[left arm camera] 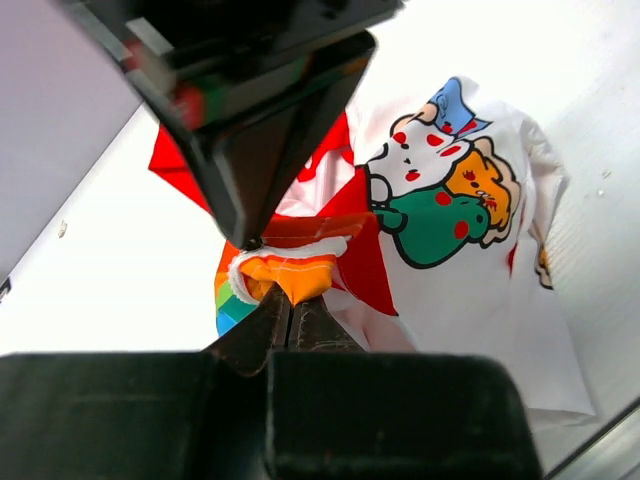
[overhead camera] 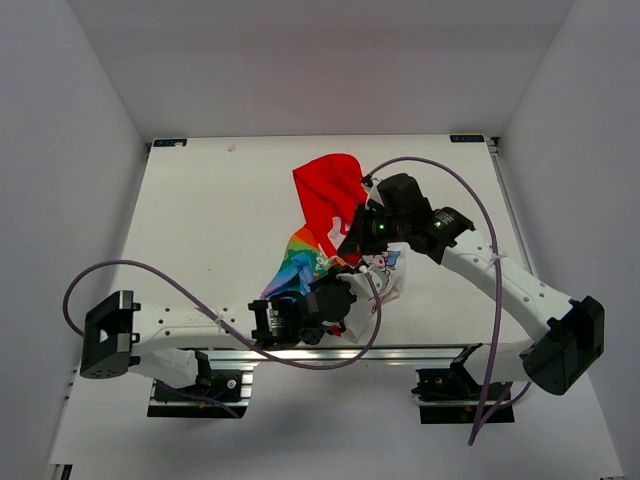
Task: Zip up the jacket
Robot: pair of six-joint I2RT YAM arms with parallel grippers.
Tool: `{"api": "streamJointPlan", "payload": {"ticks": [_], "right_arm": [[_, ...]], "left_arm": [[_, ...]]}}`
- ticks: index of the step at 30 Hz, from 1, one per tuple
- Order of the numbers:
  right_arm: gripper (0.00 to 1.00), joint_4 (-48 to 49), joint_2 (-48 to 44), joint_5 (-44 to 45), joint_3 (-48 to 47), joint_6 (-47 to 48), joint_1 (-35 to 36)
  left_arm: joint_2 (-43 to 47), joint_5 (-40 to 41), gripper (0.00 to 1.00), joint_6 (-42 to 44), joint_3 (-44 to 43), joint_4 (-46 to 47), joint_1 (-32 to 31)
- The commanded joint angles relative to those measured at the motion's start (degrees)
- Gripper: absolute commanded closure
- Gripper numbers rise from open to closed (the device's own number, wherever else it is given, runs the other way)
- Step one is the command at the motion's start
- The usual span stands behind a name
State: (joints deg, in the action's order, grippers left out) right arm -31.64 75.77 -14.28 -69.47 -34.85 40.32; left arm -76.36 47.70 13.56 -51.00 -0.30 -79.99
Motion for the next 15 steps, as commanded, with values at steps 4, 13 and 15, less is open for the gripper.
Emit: {"api": "streamJointPlan", "payload": {"ticks": [4,13,15], "right_arm": [[1.0,9.31,2.45,0.15,1.44,-5.22,-5.51],[1.0,21.78,2.9,6.79,12.15,-4.62,-7.36],[1.0,23.28,2.28,8.47,13.31,-2.86,-7.36]], "left_arm": [[7.62,-8.94,1.0,-4.07,-1.2,-3.21,-2.45],[13.33,-13.5,1.0,-11.45,-0.06,-8.23,-3.25],[15.62,-14.3,1.0,-12.85,0.29,-9.19,-3.25]]}}
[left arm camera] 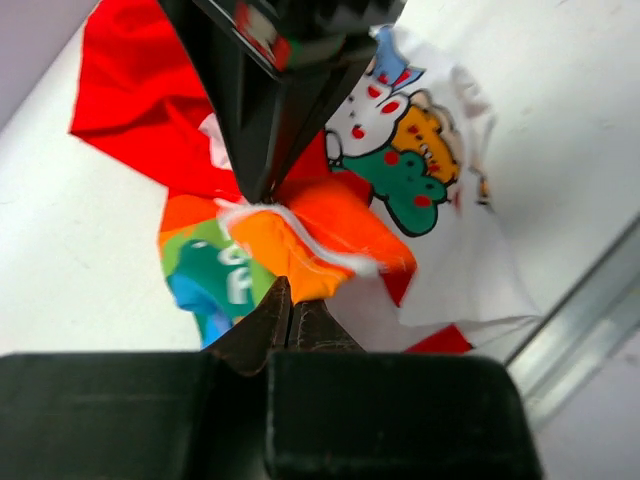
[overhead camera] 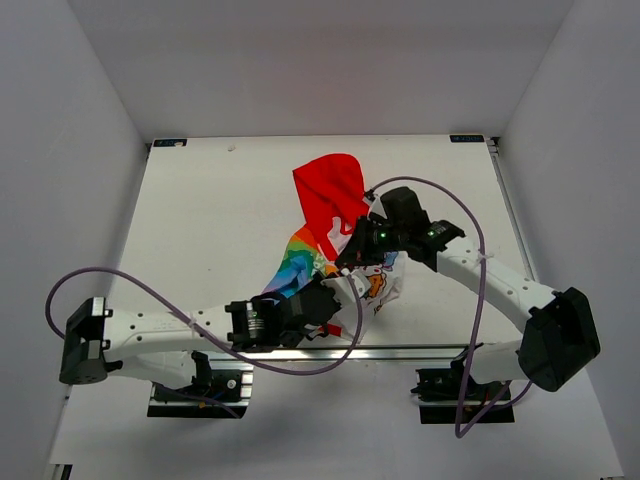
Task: Zip up the jacket
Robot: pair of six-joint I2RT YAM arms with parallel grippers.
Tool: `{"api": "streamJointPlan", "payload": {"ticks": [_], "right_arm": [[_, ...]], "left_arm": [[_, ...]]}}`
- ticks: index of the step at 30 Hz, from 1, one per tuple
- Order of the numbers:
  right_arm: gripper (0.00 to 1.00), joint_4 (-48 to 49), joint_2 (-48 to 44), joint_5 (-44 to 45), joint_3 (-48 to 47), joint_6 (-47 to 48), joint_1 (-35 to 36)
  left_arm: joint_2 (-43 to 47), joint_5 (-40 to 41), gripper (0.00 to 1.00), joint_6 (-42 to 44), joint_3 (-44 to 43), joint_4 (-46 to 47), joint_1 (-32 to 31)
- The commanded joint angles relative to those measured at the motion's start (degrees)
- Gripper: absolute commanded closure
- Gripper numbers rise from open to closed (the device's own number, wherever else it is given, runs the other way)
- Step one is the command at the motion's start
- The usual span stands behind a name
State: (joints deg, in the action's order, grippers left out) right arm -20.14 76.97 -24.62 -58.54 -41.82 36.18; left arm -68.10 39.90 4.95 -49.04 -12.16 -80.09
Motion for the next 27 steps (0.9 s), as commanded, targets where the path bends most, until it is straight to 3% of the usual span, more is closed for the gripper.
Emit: {"api": "streamJointPlan", "payload": {"ticks": [1,7,10,13,17,21,27], "right_arm": [[1.0,13.36,0.9,20.82,3.6,4.73,-3.23],[1.0,21.09,1.16,23.38,6.42,7.45,-4.89],[1.0,24.97,5.46,30.65,4.76,9.65,-5.68],[1.0,30.41,11.52,32.45,0.99,10.27,-8.48],[1.0,33.06,23.1,38.05,-9.02,11.41,-10.78],[1.0,32.19,32.79,50.25,-25.42,14.31,-11.84],[1.0,31.65,42.91,48.9,-38.83,17.83,-13.07]], "left_arm": [[8.06,-6.68,1.0,-6.16,-1.68,1.54,-3.14],[13.07,-8.43,1.0,-11.97,-0.71,-2.41,-3.05],[14.39,-9.58,1.0,-15.14,-0.8,-5.22,-3.14],[15.18,-9.4,1.0,-18.91,-0.8,-9.17,-3.05],[16.06,-11.07,1.0,-23.66,-0.36,-12.61,-3.05],[16.5,-13.61,1.0,-27.18,0.96,-14.11,-3.14],[16.68,-19.59,1.0,-33.07,5.43,-12.27,-3.14]]}}
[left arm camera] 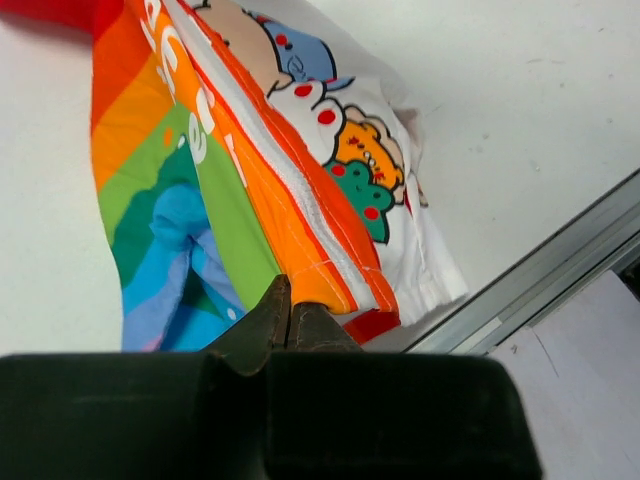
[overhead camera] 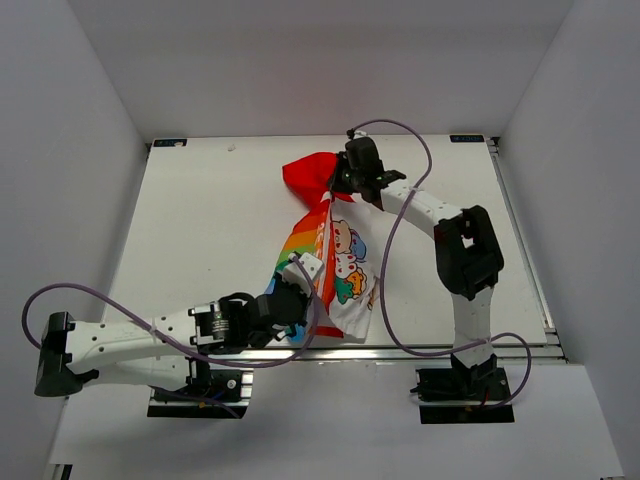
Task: Zip up the jacket
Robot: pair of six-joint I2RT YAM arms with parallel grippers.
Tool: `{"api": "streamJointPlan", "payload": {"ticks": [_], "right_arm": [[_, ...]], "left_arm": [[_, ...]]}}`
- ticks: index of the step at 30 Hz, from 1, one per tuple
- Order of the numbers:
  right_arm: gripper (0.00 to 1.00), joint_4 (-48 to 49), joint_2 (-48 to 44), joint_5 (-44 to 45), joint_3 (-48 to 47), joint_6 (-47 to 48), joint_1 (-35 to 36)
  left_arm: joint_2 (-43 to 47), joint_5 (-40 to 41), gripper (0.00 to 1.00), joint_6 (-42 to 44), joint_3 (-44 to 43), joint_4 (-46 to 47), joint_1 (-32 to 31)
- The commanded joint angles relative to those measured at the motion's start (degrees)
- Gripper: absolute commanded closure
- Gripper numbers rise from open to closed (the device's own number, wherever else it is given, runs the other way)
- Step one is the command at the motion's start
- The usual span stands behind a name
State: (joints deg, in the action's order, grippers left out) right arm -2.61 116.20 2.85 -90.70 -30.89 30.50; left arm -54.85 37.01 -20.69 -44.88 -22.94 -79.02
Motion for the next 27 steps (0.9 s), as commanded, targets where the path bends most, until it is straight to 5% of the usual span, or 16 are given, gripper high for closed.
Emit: {"api": "streamJointPlan", "payload": {"ticks": [1,10,12,16,17,18,20,27], "right_arm": [[1.0,14.04,3.33,20.62,-6.69,6.55,-7.3],[1.0,13.96,-8.08,-3.71,5.7,10.85,-6.95],[0.9,12.99,-9.93,-10.37,8.77,11.38,-6.95],[0.66,12.29,-15.11,-16.9,13.61,12.35,-7.03],[0.49,11.32,-16.0,-17.44,14.14,12.7,-7.12],[0.41,9.66,-16.88,-18.83,15.36,13.05,-7.04],[0.11,9.12,-20.56,-19.81,17.65,13.84,-7.03],[0.11,5.17,-34.1,-11.04,30.12,14.46,-7.03]], "left_arm": [[3.26,-16.62,1.0,-8.13,1.55,-1.93,-4.21],[2.82,-12.49,1.0,-9.63,1.73,-3.07,-4.21],[2.47,-12.32,0.67,-9.98,1.47,-4.3,-4.21],[1.76,-12.49,0.41,-11.56,0.24,-6.68,-4.21],[1.68,-12.58,0.02,-12.26,0.06,-6.94,-4.21],[1.68,-12.49,0.02,-12.79,0.06,-7.29,-4.21],[1.76,-11.53,0.02,-14.37,-0.29,-8.08,-4.21],[2.73,1.38,0.02,-24.48,-3.71,-17.22,-0.72]]}}
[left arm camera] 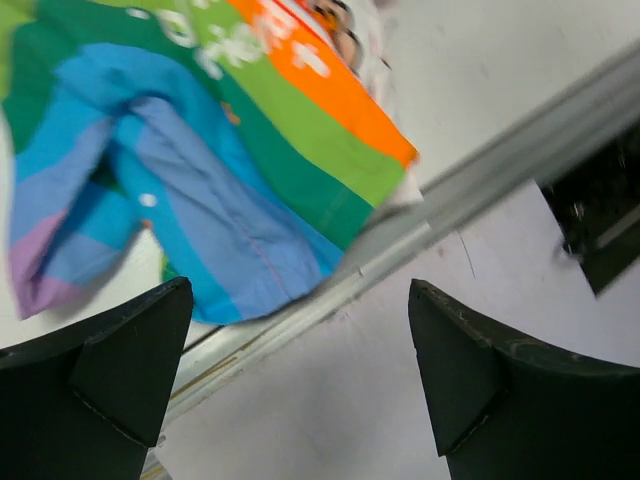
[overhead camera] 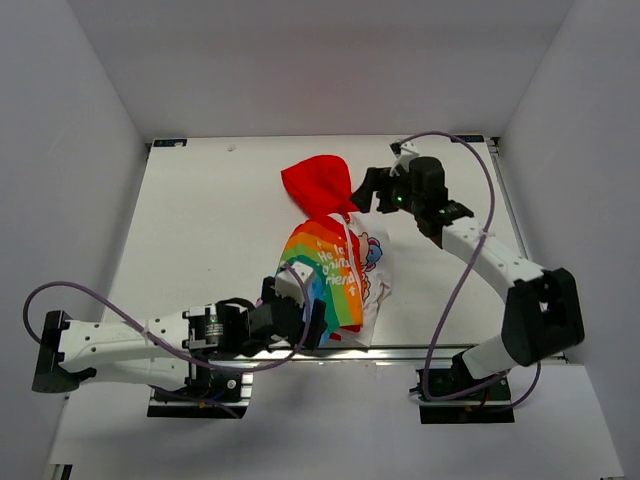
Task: Zip up the jacket
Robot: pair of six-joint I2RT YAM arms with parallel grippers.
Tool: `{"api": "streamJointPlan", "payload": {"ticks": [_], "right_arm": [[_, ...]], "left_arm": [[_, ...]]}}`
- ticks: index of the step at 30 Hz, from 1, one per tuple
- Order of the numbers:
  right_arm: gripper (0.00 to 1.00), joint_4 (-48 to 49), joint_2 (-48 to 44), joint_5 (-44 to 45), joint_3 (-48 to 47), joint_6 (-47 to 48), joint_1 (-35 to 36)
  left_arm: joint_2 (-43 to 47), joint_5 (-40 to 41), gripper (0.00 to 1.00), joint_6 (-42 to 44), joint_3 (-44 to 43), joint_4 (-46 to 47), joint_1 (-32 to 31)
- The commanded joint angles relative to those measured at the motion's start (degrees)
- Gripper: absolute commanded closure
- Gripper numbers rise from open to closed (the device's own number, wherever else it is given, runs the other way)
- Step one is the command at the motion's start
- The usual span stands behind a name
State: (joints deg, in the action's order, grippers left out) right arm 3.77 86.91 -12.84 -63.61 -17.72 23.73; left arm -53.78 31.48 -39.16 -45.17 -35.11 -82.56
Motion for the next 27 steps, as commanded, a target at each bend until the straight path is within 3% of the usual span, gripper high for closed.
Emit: {"api": "streamJointPlan", "payload": {"ticks": [1,3,4,6,7,8,9,12,15,21,27], "right_arm": [[0.11,-2.0,-7.87,6.49,5.67,0.67,-0.26],[0.11,-6.03,-10.52,12.45,7.71,-1.87,-0.52],[0.11,-7.97,-12.71,15.8,9.2,-3.19,-0.7],[0.11,-12.55,-14.75,22.12,10.52,-5.48,-1.4],[0.11,-13.86,-16.67,23.46,11.14,-7.32,-1.75],[0.11,-16.23,-17.65,25.65,12.19,-8.38,-2.19],[0.11,-17.29,-18.44,26.28,12.63,-9.17,-2.98],[0.11,-21.15,-22.83,29.62,13.6,-10.85,-4.04],[0.11,-24.23,-25.38,33.93,13.08,-10.67,-4.13],[0.11,-25.48,-31.44,37.71,14.92,-11.02,-4.04],[0.1,-23.37,-35.32,38.15,16.77,-10.24,-4.13]], "left_arm": [[1.83,7.71,0.02,-6.8,-3.78,-5.57,4.76],[2.27,6.14,0.02,-7.25,-4.05,-4.62,10.81],[2.45,3.87,0.02,-6.73,-3.79,-3.31,19.46],[1.58,-4.65,0.02,-4.7,-3.44,0.38,28.99],[-1.13,-7.81,0.02,-3.92,-3.7,1.18,38.96],[-3.07,-11.15,0.02,-2.78,-3.96,1.88,44.19],[-5.44,-18.4,0.02,-1.98,-4.66,1.72,54.16],[-15.19,-27.24,0.02,0.04,-10.19,-2.48,68.71],[-18.12,-24.37,0.02,-0.75,-13.71,-4.96,73.23],[-9.08,-23.83,0.02,-0.92,-11.09,-0.58,73.86],[-7.48,-23.67,0.02,-0.83,-11.43,-3.02,73.86]]}}
